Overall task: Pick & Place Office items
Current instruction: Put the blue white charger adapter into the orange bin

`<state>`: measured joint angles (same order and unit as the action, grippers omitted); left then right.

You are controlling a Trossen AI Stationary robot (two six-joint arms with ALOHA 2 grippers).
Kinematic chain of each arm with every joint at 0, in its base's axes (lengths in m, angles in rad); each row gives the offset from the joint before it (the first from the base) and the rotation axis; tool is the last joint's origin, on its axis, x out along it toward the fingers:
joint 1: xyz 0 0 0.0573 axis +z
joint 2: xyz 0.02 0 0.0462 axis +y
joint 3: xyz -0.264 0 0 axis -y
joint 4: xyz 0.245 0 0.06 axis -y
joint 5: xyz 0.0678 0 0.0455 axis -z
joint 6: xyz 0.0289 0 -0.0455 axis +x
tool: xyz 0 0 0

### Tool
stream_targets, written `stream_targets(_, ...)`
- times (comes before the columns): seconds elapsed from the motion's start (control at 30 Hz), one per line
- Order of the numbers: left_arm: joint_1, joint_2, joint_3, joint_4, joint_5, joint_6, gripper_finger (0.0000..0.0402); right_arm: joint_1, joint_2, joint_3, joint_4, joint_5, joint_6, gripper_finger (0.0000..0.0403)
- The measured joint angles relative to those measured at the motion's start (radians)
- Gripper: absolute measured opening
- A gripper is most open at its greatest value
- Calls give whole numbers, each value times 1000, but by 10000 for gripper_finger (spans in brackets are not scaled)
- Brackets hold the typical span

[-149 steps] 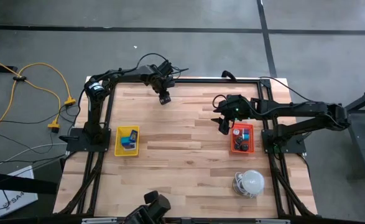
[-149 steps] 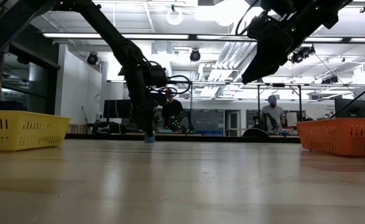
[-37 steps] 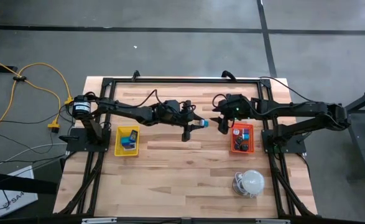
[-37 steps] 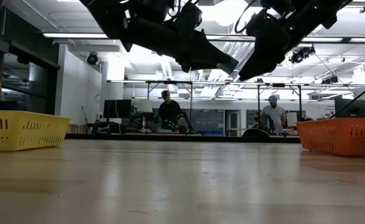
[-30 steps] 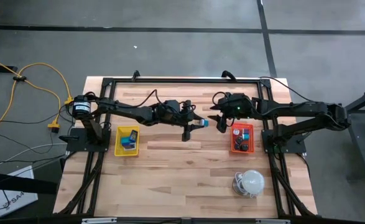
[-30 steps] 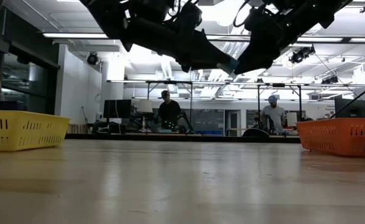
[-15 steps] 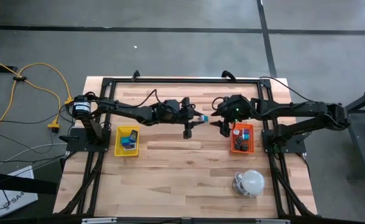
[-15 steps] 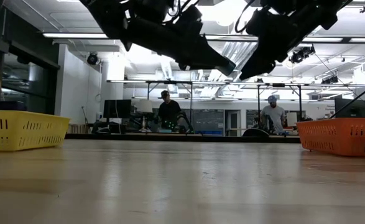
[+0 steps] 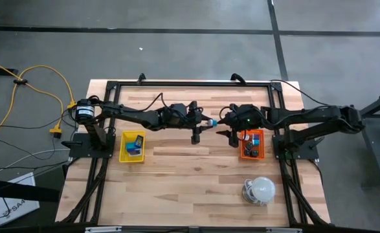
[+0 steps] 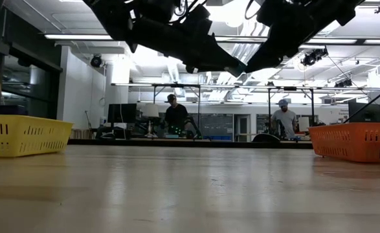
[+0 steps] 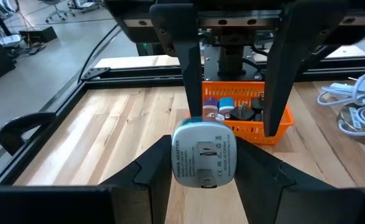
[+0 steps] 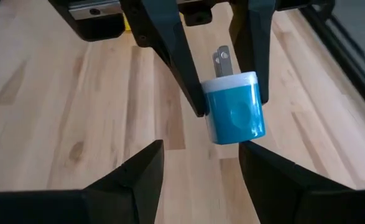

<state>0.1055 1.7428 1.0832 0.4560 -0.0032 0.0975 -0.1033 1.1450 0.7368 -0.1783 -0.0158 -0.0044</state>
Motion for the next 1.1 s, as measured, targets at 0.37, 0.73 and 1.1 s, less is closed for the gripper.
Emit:
stream_targets(0.37,-6,0,0,2,9,-14,141,13,0,0,-3,29,14,195)
stream_targets(0.73,7,0,0,3,11,7,139,23,0,1,-54,37,72,195)
stream_targets(1.1,-8,0,1,3,31,3,138,34,0,1,-56,44,71,195)
